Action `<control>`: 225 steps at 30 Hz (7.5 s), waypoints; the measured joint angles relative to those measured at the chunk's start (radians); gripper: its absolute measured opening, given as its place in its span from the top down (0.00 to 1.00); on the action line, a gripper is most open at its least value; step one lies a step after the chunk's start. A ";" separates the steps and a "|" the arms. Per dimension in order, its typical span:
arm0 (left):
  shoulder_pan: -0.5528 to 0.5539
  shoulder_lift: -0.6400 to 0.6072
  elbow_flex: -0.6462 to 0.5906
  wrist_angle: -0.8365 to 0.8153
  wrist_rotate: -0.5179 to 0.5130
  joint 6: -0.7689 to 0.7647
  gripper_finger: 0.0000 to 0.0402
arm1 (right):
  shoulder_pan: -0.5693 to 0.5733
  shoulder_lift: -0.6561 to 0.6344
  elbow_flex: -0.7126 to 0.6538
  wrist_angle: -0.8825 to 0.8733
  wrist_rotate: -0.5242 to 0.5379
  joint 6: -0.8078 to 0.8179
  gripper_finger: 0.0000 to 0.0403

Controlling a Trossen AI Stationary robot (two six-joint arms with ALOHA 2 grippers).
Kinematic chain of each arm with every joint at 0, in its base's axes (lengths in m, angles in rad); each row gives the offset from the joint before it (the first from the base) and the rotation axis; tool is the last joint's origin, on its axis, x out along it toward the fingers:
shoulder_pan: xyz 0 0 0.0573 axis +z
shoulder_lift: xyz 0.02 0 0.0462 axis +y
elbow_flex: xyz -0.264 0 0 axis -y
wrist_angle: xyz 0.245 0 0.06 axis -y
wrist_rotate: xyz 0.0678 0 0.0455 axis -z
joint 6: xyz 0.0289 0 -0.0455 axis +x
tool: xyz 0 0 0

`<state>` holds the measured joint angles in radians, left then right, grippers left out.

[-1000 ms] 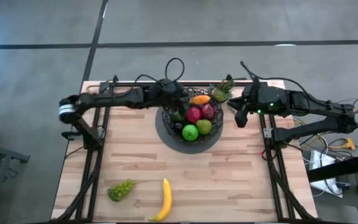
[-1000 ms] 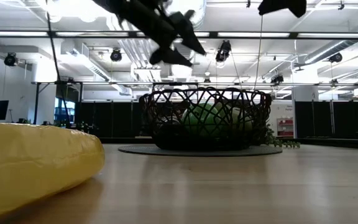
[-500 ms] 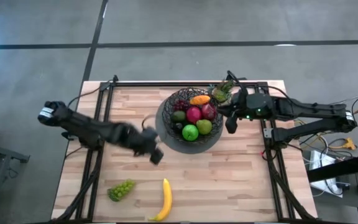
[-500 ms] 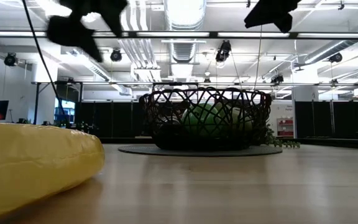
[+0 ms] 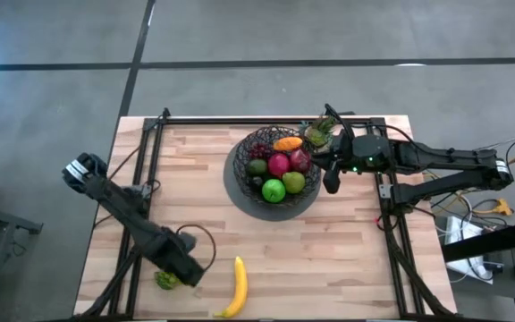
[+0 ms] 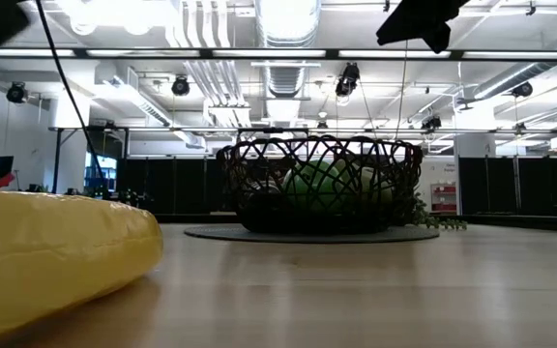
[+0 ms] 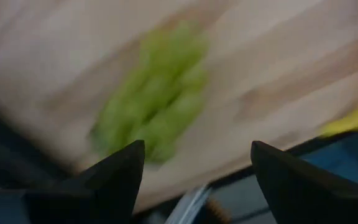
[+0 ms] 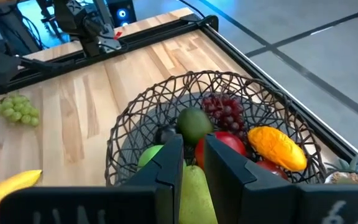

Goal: Build produce basket
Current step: Put the green grapes into the black basket, then put the yellow banana into the black basket

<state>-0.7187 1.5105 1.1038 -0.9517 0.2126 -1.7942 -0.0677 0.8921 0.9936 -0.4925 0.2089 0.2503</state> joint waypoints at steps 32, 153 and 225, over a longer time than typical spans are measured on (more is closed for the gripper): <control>-0.111 0.024 -0.231 0.195 0.171 -0.117 0.89 | 0.000 0.000 -0.008 -0.004 0.001 -0.041 0.87; 0.095 -0.459 -0.228 -0.024 -0.505 0.621 0.50 | 0.475 1.240 0.841 0.052 -0.375 -0.414 0.45; 0.515 -0.453 -0.246 0.406 -0.742 0.656 0.50 | -0.059 0.888 0.588 -0.300 -0.409 -0.178 0.66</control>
<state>-0.2037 1.0576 0.8574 -0.5455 -0.5293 -1.1380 -0.1263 1.7806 1.5814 -0.7929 -0.2001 0.0723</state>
